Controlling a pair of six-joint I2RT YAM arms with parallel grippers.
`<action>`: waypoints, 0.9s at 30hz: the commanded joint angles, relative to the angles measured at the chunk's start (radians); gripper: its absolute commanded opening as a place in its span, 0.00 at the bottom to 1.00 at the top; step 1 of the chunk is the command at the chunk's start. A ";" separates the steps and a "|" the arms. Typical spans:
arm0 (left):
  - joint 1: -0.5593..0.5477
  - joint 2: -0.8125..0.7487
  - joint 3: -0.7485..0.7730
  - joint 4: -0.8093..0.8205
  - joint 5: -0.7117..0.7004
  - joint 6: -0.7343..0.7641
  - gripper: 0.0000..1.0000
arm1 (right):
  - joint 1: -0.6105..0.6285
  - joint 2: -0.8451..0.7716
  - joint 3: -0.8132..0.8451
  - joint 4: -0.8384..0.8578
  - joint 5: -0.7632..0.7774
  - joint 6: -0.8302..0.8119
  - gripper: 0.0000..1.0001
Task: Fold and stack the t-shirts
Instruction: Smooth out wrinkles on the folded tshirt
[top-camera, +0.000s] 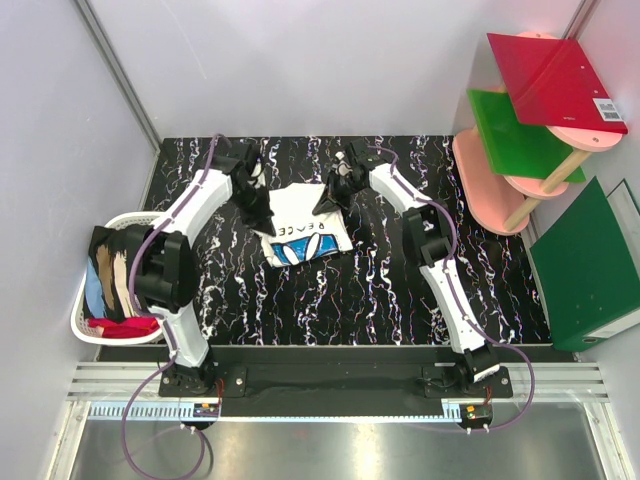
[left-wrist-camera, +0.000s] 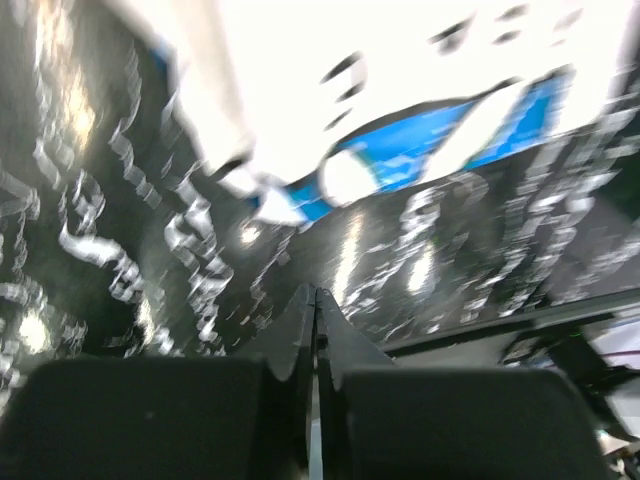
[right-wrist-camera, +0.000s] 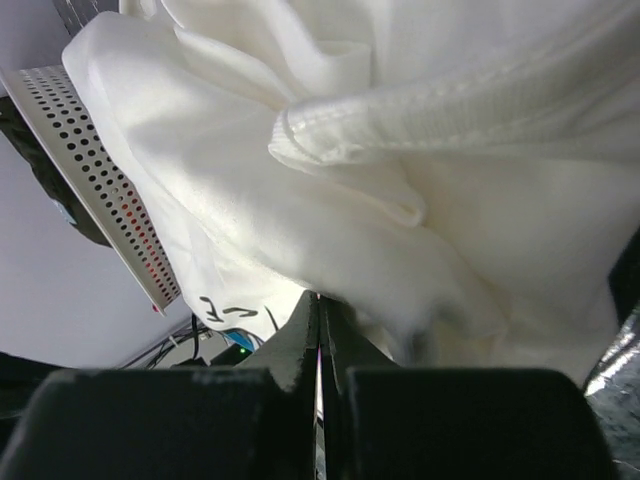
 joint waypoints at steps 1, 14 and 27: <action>0.001 0.069 0.078 0.132 0.115 -0.045 0.00 | -0.031 -0.073 -0.009 -0.013 0.036 -0.021 0.00; 0.058 0.351 0.076 0.065 -0.029 -0.094 0.00 | -0.042 -0.053 -0.031 -0.022 0.072 -0.021 0.00; 0.043 0.045 0.136 0.177 -0.030 -0.046 0.00 | -0.045 -0.255 -0.004 -0.030 0.224 -0.176 0.00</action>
